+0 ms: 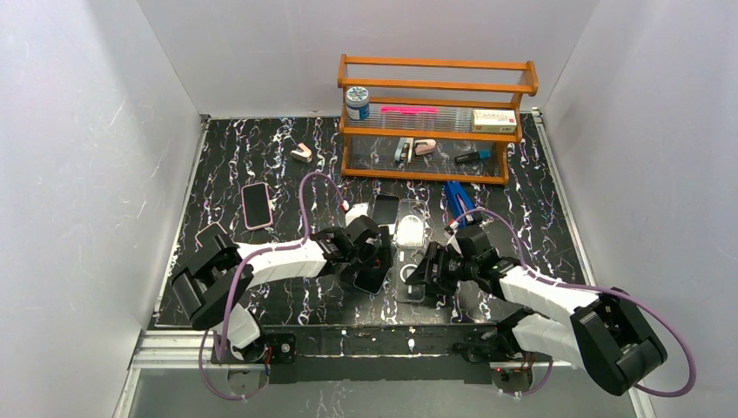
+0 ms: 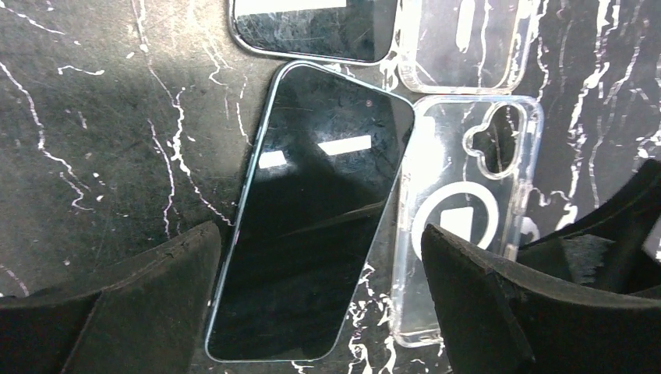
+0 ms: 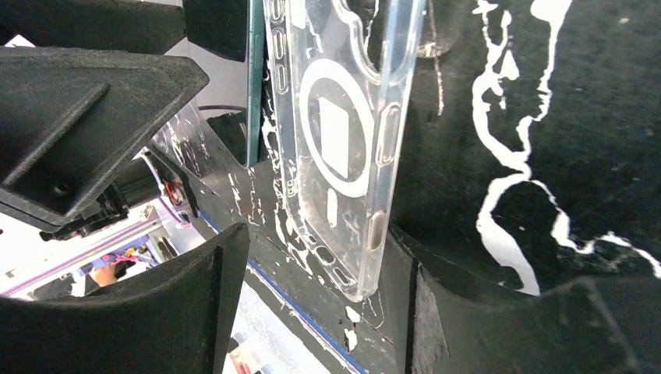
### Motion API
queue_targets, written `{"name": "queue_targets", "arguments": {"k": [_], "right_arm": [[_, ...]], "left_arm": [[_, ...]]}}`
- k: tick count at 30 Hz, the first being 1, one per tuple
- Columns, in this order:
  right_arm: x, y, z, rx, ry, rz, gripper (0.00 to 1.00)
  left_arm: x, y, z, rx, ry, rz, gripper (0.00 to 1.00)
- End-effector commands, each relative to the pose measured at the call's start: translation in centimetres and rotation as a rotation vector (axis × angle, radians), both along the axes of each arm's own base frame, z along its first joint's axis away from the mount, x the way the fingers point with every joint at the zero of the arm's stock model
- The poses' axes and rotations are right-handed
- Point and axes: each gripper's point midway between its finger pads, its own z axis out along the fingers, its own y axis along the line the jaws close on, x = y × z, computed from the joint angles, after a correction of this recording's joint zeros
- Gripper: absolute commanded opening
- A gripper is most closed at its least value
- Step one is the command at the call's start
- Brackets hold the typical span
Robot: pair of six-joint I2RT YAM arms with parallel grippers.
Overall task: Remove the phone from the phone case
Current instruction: Place the phone at the center of the board, then adjust the phone case at the center of the board, then pick up the phone at the center of the board.
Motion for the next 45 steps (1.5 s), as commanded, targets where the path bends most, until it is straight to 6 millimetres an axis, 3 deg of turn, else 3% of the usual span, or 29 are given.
{"name": "queue_targets", "arguments": {"k": [1, 9, 15, 19, 27, 38, 41, 45], "right_arm": [[-0.1, 0.1, -0.7, -0.051, 0.011, 0.002, 0.72], [-0.5, 0.8, -1.3, -0.092, 0.009, 0.034, 0.84], [0.0, 0.6, -1.7, -0.184, -0.002, 0.063, 0.90], [0.1, -1.7, -2.7, -0.321, -0.009, 0.044, 0.98], [0.9, -5.4, -2.8, -0.525, -0.052, -0.016, 0.99], [7.0, -3.2, -2.2, -0.573, -0.181, -0.017, 0.99], [7.5, -1.7, -1.7, -0.529, -0.181, 0.012, 0.99], [6.6, 1.0, -0.6, -0.374, -0.173, 0.078, 0.99]], "left_arm": [[-1.8, -0.3, -0.6, -0.076, 0.091, -0.014, 0.98], [-2.4, -1.4, 0.2, -0.205, 0.104, -0.004, 0.98], [-1.1, 1.5, 1.1, -0.175, 0.051, 0.079, 0.98], [0.0, 4.5, 1.2, -0.118, 0.024, 0.136, 0.98], [2.5, 10.5, 2.1, -0.066, -0.002, 0.244, 0.98], [8.2, 20.6, 5.5, -0.012, -0.035, 0.440, 0.98], [9.9, 23.1, 6.1, 0.013, -0.008, 0.484, 0.98], [12.2, 26.5, 6.2, 0.045, 0.021, 0.545, 0.98]]}}
